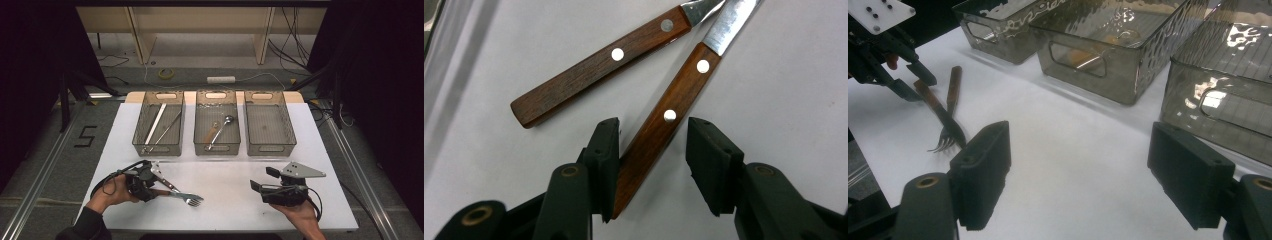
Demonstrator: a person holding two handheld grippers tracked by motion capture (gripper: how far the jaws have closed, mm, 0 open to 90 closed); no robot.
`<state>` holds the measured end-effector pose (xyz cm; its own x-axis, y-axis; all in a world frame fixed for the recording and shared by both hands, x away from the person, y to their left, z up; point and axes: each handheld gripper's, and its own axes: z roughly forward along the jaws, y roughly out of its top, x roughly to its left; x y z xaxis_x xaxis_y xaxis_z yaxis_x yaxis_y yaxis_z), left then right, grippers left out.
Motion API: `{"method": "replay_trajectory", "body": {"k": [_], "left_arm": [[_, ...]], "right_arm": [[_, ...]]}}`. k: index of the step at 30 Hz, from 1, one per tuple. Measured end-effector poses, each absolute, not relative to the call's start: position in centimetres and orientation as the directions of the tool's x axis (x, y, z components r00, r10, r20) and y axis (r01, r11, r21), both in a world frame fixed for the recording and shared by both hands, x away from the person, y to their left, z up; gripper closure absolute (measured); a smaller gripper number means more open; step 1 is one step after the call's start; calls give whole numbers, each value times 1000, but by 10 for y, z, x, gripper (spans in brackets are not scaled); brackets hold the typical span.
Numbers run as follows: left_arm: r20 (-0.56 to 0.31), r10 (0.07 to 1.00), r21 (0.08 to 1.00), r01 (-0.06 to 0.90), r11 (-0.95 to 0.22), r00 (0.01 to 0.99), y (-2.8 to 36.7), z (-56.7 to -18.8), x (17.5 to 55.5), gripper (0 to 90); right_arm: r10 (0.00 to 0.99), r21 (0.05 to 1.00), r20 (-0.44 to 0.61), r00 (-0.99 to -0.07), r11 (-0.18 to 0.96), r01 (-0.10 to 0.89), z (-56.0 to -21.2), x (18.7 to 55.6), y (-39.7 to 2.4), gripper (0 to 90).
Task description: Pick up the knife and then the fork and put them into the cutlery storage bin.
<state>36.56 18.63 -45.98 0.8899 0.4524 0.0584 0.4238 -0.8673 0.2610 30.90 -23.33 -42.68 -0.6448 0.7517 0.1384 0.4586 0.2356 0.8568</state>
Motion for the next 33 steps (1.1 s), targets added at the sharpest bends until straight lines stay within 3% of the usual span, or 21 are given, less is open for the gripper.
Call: {"method": "replay_trajectory", "body": {"k": [9,21,33], "left_arm": [[61,431,250,404,-880,900,185,-464,365,591],[56,353,232,332,-915,934,182,-463,363,741],[32,359,254,339,-906,933,183,-462,362,752]], "right_arm": [[751,855,135,-646,241,459,-427,309,-233,265],[749,854,134,-649,244,459,-427,309,-233,265],[749,855,135,-649,243,459,-427,309,-233,266]]}}
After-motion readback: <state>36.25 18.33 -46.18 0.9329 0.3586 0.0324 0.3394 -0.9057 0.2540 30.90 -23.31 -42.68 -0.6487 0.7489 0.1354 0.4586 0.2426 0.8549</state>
